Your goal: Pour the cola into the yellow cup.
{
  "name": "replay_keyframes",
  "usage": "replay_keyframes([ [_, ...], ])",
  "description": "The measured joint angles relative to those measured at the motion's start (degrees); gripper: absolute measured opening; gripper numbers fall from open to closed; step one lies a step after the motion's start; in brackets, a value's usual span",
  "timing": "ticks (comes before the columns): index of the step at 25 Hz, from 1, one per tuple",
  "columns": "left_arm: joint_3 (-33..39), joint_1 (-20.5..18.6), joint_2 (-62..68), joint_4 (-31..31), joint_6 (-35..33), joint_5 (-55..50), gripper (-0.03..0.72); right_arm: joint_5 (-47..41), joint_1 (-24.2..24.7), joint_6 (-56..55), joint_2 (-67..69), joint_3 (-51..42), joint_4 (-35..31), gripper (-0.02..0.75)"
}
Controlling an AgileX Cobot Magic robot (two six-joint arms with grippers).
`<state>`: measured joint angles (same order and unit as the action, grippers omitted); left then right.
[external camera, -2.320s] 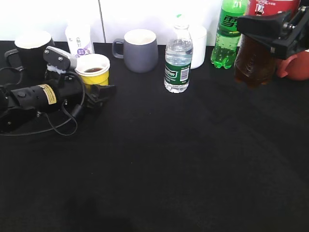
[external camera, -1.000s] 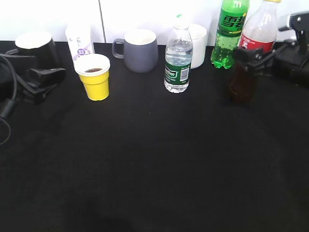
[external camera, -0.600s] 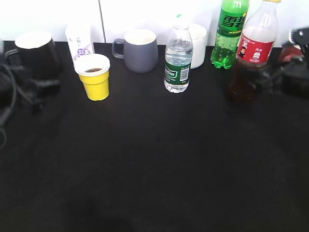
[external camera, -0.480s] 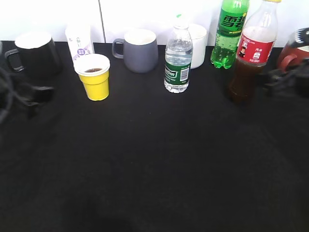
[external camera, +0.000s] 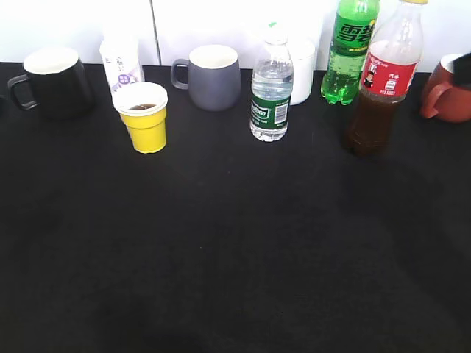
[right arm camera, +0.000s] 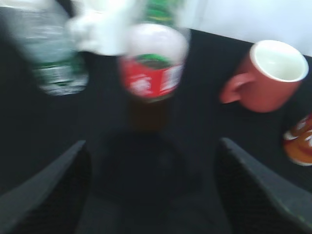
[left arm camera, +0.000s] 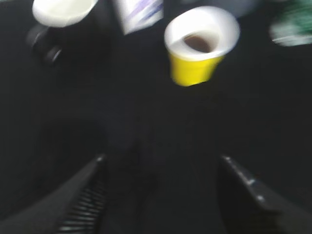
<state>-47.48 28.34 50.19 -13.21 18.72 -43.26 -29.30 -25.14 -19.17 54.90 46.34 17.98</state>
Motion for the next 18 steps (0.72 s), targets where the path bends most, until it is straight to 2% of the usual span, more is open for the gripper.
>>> replay_keyframes([
  [3, -0.2, 0.6, -13.1, 0.0, -2.2, -5.4, 0.478, -8.1, -1.1, 0.3, -13.6, 0.0, -2.2, 0.596],
  [5, 0.2, 0.6, -17.2, 0.0, -3.9, -8.9, 0.478, -14.4, -1.1, 2.5, -19.7, 0.0, -3.2, 0.596],
  [7, 5.8, 0.7, -25.5, 0.7, -5.0, -13.3, 0.478, -27.2, -1.1, 5.3, -29.2, 0.0, -3.5, 0.596],
  [9, 10.1, 0.7, -31.1, 2.5, -6.0, -15.5, 0.478, -31.4, -1.1, 5.5, -34.7, -0.7, -3.8, 0.596],
  [11, 12.5, 0.7, -38.7, 6.4, -9.6, -18.5, 0.478, -37.1, -1.1, 5.6, -44.3, -5.9, -5.3, 0.596],
  [15, 15.9, 0.7, -41.3, 8.2, -13.1, -21.0, 0.478, -38.7, -1.2, 5.6, -55.2, -13.6, -6.5, 0.595],
  [18, 17.7, 0.7, -41.4, 10.3, -14.9, -18.2, 0.478, -37.2, -1.2, 5.7, -55.3, -15.4, -7.0, 0.595],
])
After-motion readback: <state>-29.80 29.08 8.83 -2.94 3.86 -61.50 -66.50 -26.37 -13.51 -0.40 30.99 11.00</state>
